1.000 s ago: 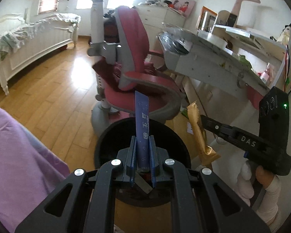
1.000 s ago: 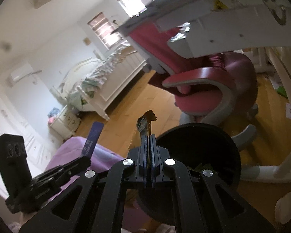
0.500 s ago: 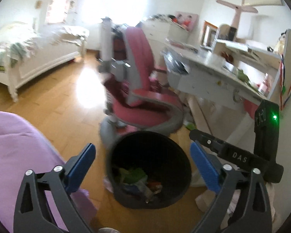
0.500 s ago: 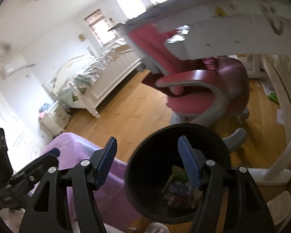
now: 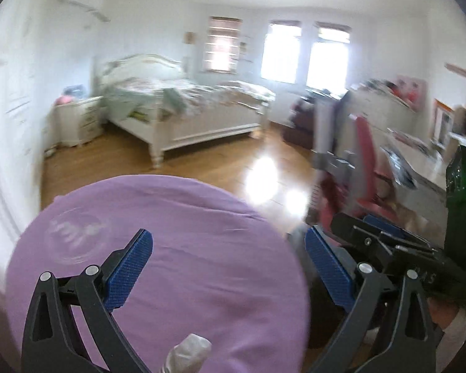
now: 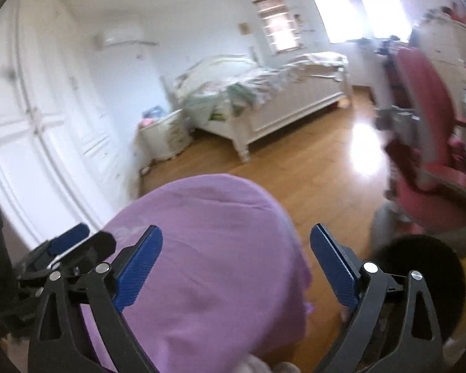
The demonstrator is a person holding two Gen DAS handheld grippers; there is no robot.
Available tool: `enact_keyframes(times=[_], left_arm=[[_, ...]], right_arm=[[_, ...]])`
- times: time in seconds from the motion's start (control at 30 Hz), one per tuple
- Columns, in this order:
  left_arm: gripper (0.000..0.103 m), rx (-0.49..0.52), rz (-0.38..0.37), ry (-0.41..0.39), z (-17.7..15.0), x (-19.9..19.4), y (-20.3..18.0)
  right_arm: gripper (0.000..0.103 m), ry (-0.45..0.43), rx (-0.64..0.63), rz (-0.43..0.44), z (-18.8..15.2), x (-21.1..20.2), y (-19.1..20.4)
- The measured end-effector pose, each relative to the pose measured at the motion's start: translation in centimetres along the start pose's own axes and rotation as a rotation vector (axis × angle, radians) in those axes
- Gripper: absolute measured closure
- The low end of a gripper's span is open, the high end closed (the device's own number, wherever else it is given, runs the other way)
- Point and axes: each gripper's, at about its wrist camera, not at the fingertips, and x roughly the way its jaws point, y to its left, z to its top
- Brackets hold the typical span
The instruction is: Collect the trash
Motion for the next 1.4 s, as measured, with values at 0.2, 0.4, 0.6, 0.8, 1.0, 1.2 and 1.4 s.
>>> enact_keyframes(times=[0.2,0.4,0.6,0.8,1.0,1.2,1.4], left_arm=[[0.005,-0.051,0.12,-0.016,-1.1,-1.1,5.1],[0.005,-0.117,0.228,-0.041,-2.2,-0.1,10.4],[0.005,-0.154,0.331,-0.041,-3.4,3.0,15.3],[0.005,-0.164,0.347,-0.042,-3.6,4.1,17.3],[0.005,-0.12,0.355,-0.017,-3.5,4.5,16.2],[0.005,-0.124,0.347,-0.043,-3.7,3.9,16.6],[0.005,-0.123,0.354,-0.011,-3.3,4.8,17.0]], right_arm=[[0.005,0.007,-0.092,0.028,0.3,5.9,7.2],[0.005,-0.046,-0.157,0.008,-0.8,11.0,11.3],[0.005,-0.125,-0.227,-0.041,-1.8,15.3,12.3],[0.005,-0.151,-0.267,0.003,-2.2,16.9,12.4],[0.005,-0.166,-0.276,0.055,-2.1,17.0,12.7],[0.005,-0.198,-0.322,0.068,-2.9,16.2,13.5],[0.005,-0.222,-0.304,0.078,-3.0,15.3,13.2]])
